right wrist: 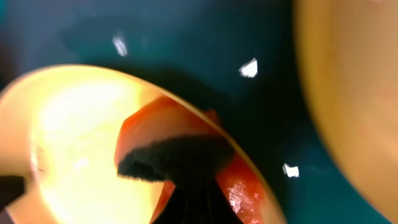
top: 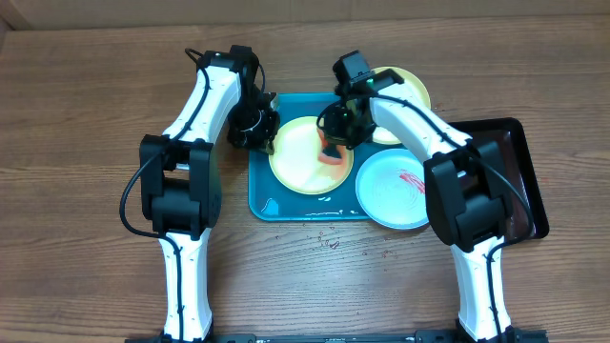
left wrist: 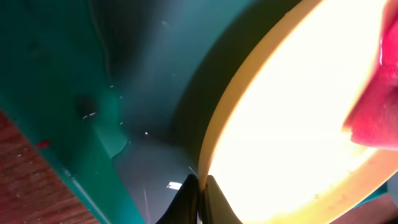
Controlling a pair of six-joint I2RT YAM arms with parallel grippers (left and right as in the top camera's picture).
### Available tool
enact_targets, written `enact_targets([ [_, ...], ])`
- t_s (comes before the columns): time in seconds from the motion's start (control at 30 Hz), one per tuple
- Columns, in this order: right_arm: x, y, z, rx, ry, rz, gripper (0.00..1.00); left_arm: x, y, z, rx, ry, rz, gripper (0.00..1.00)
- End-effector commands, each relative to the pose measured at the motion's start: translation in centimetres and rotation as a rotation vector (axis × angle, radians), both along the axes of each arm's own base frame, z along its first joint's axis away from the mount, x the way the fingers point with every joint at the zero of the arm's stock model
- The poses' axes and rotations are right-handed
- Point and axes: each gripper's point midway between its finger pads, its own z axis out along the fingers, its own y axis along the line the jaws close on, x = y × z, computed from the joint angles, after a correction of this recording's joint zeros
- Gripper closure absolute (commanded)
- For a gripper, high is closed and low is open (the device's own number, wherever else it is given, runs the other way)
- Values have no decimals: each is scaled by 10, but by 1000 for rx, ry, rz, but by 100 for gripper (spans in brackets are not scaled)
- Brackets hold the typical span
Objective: Clean dirty plates on tray and stack at the side
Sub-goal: 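Scrub the left yellow plate with the sponge while the left gripper holds it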
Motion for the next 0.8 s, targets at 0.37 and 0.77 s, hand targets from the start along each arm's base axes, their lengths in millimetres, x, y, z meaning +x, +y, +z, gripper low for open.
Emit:
enact_targets([
  [0.37, -72, 60, 1, 38, 153, 189, 96, 0, -5, -1, -9, 3, -2, 96],
  [0.77, -18, 94, 10, 115, -69, 53, 96, 0, -6, -1, -13, 13, 25, 96],
])
